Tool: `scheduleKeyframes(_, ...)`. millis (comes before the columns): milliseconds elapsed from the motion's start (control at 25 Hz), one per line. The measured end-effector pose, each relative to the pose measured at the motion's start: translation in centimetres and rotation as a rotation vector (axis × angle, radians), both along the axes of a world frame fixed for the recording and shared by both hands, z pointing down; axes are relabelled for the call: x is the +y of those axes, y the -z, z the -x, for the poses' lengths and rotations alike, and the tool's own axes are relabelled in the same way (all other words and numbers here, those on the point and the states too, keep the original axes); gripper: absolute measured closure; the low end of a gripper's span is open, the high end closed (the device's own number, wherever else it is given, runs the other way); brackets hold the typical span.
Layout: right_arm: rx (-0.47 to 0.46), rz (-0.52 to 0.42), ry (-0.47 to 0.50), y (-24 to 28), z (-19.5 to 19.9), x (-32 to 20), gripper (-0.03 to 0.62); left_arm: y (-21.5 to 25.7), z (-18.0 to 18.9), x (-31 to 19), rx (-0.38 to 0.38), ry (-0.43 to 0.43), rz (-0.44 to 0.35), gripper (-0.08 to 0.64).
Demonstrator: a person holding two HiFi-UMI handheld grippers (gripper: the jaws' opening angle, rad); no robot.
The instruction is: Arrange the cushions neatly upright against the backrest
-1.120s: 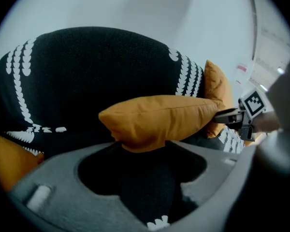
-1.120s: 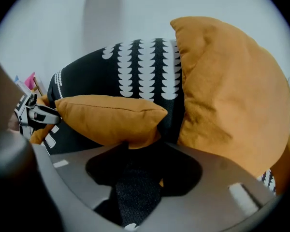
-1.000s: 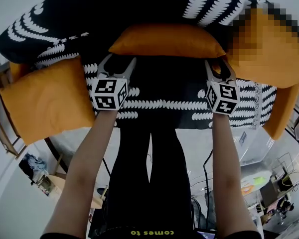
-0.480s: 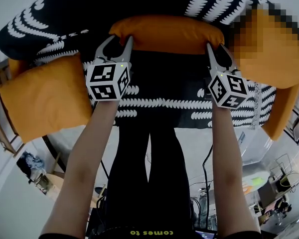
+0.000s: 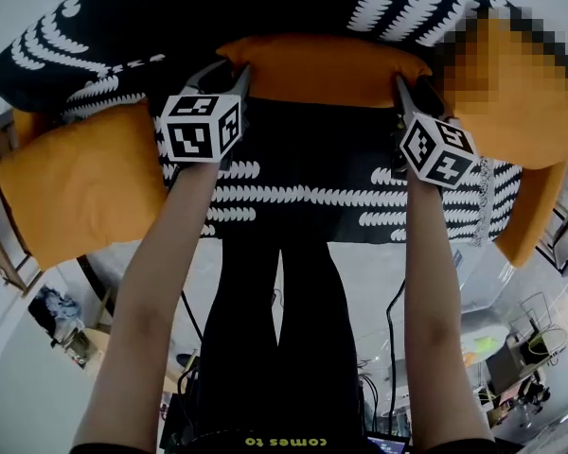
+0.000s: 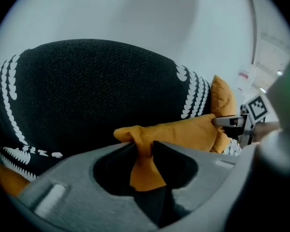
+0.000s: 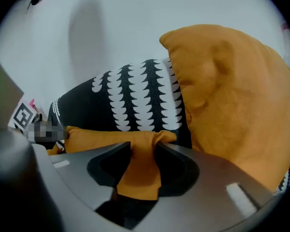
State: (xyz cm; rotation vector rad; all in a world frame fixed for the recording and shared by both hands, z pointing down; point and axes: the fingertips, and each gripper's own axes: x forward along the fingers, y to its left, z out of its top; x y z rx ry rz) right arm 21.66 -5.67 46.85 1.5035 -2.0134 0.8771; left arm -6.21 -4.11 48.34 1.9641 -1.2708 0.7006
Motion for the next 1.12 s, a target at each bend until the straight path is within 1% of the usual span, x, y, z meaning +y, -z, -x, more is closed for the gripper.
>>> scheduleKeyframes(40, 0.001, -0.004, 0.011, -0.5, 1.1, 0.2, 0.401, -0.8, 1.1, 0.2, -0.006, 0.004, -0.004, 0.43)
scheduleKeyframes(80, 0.007, -0.004, 0.022, -1.1, 1.8, 0.3, 0.36, -1.6, 1.8, 0.4, -0.013, 0.003, -0.002, 0.397)
scheduleKeyframes(120, 0.017, -0.007, 0.03, -1.6, 2.0, 0.3, 0.329, -2.4, 2.0, 0.4, -0.015, -0.002, 0.006, 0.387)
scheduleKeyframes(160, 0.029, -0.023, 0.033, -1.7, 1.7, 0.1, 0.312, -2.9, 1.6, 0.2, -0.009, -0.005, 0.014, 0.381)
scheduleKeyframes(240, 0.041, -0.087, 0.029, -0.7, 0.1, -0.6, 0.31, -2.9, 0.3, -0.6, 0.013, 0.007, 0.021, 0.321)
scheduleKeyframes(360, 0.048, -0.18, 0.034, 2.3, -1.7, -1.4, 0.321, -0.8, -0.3, -1.8, 0.011, 0.063, -0.015, 0.316)
scheduleKeyframes(440, 0.037, -0.231, 0.042, 4.7, -2.0, -1.3, 0.325, 1.5, -0.4, -2.2, 0.024, 0.073, -0.058, 0.307)
scheduleKeyframes(520, 0.015, -0.281, 0.047, 7.4, -2.0, 0.0, 0.343, 4.1, -0.7, -1.3, 0.05, 0.06, -0.108, 0.293)
scheduleKeyframes(560, 0.004, -0.301, 0.051, 8.7, -1.8, 1.1, 0.367, 5.5, -0.7, -0.5, 0.056, 0.05, -0.136, 0.291)
scheduleKeyframes(600, -0.004, -0.316, 0.055, 10.0, -1.3, 2.2, 0.418, 6.9, -0.4, 0.2, 0.054, 0.039, -0.165, 0.291)
scheduleKeyframes(640, -0.01, -0.326, 0.06, 11.3, -0.7, 3.3, 0.49, 8.4, 0.1, 0.9, 0.047, 0.027, -0.196, 0.293)
scheduleKeyframes(680, -0.016, -0.336, 0.067, 12.6, 0.1, 4.2, 0.532, 10.0, 0.8, 1.5, 0.038, 0.018, -0.23, 0.306)
scheduleKeyframes(720, -0.024, -0.346, 0.074, 13.8, 1.0, 4.8, 0.545, 11.6, 1.5, 2.0, 0.032, 0.013, -0.267, 0.356)
scheduleKeyframes(760, -0.033, -0.36, 0.082, 15.2, 1.8, 5.3, 0.563, 13.3, 2.1, 2.5, 0.032, 0.014, -0.307, 0.456)
scheduleKeyframes(800, -0.043, -0.376, 0.088, 16.6, 2.3, 5.7, 0.575, 15.2, 2.5, 2.9, 0.041, 0.02, -0.345, 0.541)
scheduleKeyframes(840, -0.052, -0.393, 0.092, 18.3, 2.6, 6.0, 0.581, 17.3, 2.7, 3.2, 0.057, 0.031, -0.379, 0.56)
scheduleKeyframes(960, -0.074, -0.438, 0.099, 24.3, 2.4, 6.5, 0.581, 24.7, 2.0, 4.2, 0.109, 0.066, -0.463, 0.56)
scheduleKeyframes(1120, -0.104, -0.503, 0.096, 32.2, 3.1, 7.3, 0.581, 32.7, 2.0, 6.3, 0.123, 0.085, -0.546, 0.56)
